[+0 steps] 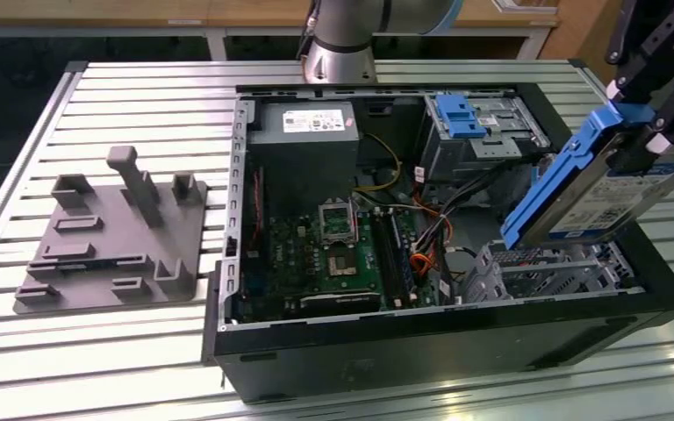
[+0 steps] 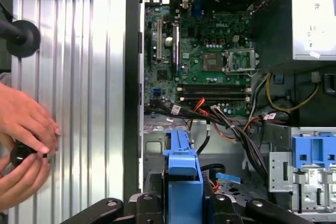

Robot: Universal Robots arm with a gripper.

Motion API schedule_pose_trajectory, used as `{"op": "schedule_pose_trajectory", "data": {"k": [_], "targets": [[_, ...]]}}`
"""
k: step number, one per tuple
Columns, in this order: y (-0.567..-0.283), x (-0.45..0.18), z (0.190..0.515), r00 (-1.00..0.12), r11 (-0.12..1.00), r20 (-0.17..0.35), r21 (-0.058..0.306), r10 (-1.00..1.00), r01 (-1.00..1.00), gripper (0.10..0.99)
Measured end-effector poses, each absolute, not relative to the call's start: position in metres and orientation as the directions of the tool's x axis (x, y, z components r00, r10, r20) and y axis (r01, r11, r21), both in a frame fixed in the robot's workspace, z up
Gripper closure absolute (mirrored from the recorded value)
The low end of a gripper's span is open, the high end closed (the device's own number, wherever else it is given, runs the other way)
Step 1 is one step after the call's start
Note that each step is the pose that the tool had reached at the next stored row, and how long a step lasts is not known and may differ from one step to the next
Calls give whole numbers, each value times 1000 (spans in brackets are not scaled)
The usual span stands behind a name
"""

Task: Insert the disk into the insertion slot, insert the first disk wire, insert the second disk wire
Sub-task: 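Insert the disk into the insertion slot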

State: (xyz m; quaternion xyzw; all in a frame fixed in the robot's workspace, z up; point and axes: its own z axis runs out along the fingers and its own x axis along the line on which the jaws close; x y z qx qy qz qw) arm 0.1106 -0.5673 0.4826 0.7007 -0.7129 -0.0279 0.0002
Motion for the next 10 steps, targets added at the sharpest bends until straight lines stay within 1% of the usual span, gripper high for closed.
{"op": "schedule_pose_trajectory", "data": {"k": [4, 10], "targets": [[-568, 111, 483, -18, 15, -70, 40, -997, -999, 722], [-568, 111, 483, -18, 15, -73, 41, -997, -999, 722]]}}
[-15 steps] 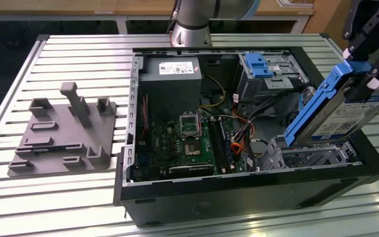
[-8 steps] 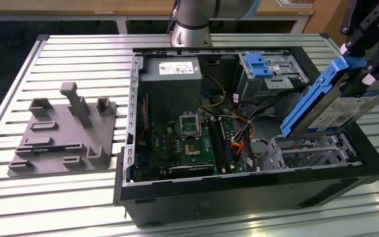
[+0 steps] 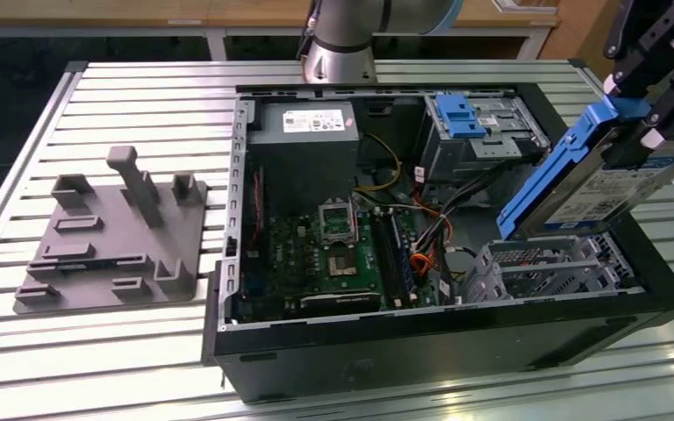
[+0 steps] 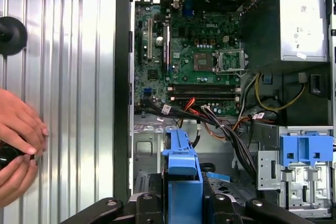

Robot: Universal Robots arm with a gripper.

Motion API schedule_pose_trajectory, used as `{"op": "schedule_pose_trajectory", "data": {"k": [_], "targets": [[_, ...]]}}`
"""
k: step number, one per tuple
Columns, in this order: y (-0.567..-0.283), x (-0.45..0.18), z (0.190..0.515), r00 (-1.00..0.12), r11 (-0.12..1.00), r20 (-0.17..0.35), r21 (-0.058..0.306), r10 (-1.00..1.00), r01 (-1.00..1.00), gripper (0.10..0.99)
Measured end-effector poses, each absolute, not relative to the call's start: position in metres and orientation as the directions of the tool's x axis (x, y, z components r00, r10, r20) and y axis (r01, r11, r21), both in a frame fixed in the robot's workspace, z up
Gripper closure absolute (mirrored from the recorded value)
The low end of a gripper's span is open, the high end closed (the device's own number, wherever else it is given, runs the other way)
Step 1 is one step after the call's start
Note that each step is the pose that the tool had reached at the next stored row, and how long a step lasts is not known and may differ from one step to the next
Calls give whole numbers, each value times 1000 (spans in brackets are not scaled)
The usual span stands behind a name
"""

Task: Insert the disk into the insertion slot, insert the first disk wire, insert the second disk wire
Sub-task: 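Insert the disk into the insertion slot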

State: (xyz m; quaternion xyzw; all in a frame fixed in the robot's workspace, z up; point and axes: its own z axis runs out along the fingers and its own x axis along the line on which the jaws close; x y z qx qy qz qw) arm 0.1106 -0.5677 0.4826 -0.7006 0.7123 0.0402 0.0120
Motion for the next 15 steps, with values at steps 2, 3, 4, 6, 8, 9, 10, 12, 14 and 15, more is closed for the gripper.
{"op": "schedule_pose_trajectory", "data": {"k": [2, 3, 4, 6, 8, 9, 10, 12, 14, 15], "targets": [[-568, 111, 483, -18, 15, -74, 41, -997, -999, 722], [-568, 111, 483, -18, 15, -74, 40, -997, -999, 722], [-568, 111, 483, -18, 15, -74, 40, -997, -999, 722], [-568, 114, 483, -18, 15, -74, 40, -997, -999, 722], [-568, 116, 482, -18, 15, -74, 40, -997, -999, 722], [-568, 117, 482, -18, 15, -74, 40, -997, -999, 722], [-568, 117, 482, -17, 14, -74, 40, -997, -999, 722], [-568, 119, 482, -15, 12, -74, 40, -997, -999, 722], [-568, 120, 481, -13, 10, -74, 40, -997, -999, 722], [-568, 120, 481, -12, 9, -74, 40, -997, -999, 722]]}}
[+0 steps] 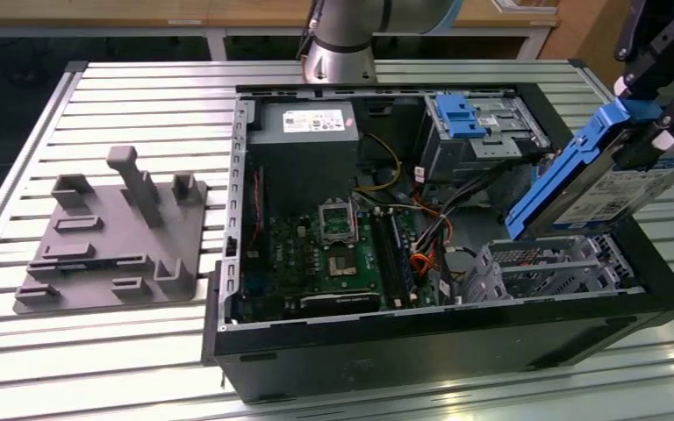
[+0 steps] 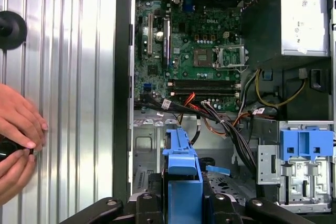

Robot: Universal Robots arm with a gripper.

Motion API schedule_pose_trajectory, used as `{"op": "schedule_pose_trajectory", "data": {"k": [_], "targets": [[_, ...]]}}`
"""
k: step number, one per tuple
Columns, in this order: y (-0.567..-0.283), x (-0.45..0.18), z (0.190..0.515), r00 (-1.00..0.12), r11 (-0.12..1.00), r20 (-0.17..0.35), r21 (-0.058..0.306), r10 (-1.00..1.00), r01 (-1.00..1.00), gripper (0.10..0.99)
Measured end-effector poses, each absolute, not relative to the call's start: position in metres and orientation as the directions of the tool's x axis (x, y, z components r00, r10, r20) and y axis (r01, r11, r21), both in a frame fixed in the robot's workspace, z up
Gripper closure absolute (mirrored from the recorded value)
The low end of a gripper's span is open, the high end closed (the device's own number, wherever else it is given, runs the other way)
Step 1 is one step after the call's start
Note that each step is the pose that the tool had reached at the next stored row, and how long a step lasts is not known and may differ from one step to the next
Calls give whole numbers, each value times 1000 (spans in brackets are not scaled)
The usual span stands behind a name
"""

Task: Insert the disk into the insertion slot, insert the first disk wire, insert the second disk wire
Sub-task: 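Insert the disk into the insertion slot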

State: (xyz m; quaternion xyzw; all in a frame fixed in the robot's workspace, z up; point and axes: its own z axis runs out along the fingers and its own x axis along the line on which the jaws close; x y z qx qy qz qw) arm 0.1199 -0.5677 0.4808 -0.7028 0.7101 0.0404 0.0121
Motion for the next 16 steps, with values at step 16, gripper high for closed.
{"op": "schedule_pose_trajectory", "data": {"k": [16], "targets": [[-566, 119, 474, 5, -8, -74, 40, -997, -999, 722]]}}
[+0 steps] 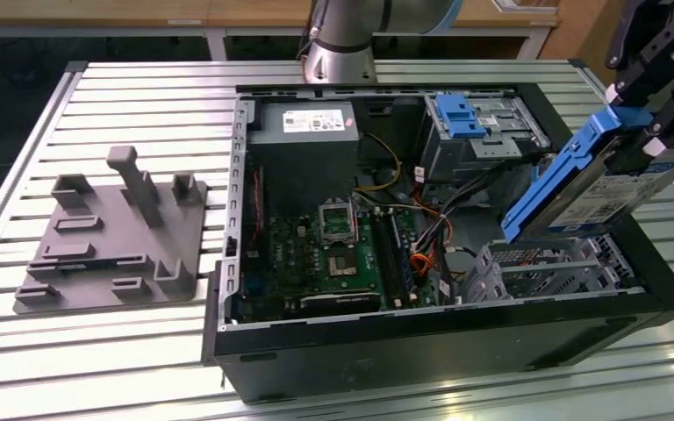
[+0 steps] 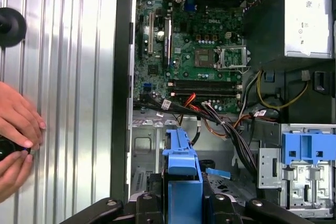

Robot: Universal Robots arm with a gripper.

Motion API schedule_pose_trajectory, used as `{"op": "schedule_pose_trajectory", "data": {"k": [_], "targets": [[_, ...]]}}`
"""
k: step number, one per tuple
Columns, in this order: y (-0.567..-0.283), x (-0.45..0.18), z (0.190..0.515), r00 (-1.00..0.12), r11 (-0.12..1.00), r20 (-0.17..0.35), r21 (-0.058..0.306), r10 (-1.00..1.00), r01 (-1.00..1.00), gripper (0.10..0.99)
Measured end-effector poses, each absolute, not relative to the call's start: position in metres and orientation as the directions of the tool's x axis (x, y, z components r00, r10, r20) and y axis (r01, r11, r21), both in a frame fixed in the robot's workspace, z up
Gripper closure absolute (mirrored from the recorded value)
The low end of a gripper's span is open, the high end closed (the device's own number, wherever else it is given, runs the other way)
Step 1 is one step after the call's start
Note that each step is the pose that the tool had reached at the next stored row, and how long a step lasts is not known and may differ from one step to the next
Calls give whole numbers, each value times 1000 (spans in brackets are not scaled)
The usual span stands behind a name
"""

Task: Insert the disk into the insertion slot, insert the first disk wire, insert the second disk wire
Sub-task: 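Insert the disk into the insertion slot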

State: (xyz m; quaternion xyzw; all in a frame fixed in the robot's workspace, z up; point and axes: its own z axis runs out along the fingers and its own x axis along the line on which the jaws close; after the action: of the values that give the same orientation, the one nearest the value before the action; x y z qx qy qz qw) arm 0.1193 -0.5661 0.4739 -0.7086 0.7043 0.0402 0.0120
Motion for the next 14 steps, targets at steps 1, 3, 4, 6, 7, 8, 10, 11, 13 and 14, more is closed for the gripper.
{"op": "schedule_pose_trajectory", "data": {"k": [1, 3, 4, 6, 7, 8, 10, 11, 13, 14], "targets": [[-566, 119, 473, 6, -9, -74, 40, -997, -999, 722], [-566, 119, 472, 8, -11, -74, 40, -997, -999, 722], [-566, 119, 471, 8, -11, -74, 40, -997, -999, 722], [-566, 119, 469, 9, -12, -74, 40, -997, -999, 722], [-566, 119, 469, 9, -12, -74, 40, -997, -999, 722], [-566, 119, 468, 9, -12, -74, 40, -997, -999, 722], [-566, 119, 466, 9, -12, -74, 40, -997, -999, 722], [-566, 119, 466, 9, -12, -74, 40, -997, -999, 722], [-566, 119, 465, 9, -12, -74, 40, -997, -999, 722], [-566, 119, 464, 9, -12, -74, 40, -997, -999, 722]]}}
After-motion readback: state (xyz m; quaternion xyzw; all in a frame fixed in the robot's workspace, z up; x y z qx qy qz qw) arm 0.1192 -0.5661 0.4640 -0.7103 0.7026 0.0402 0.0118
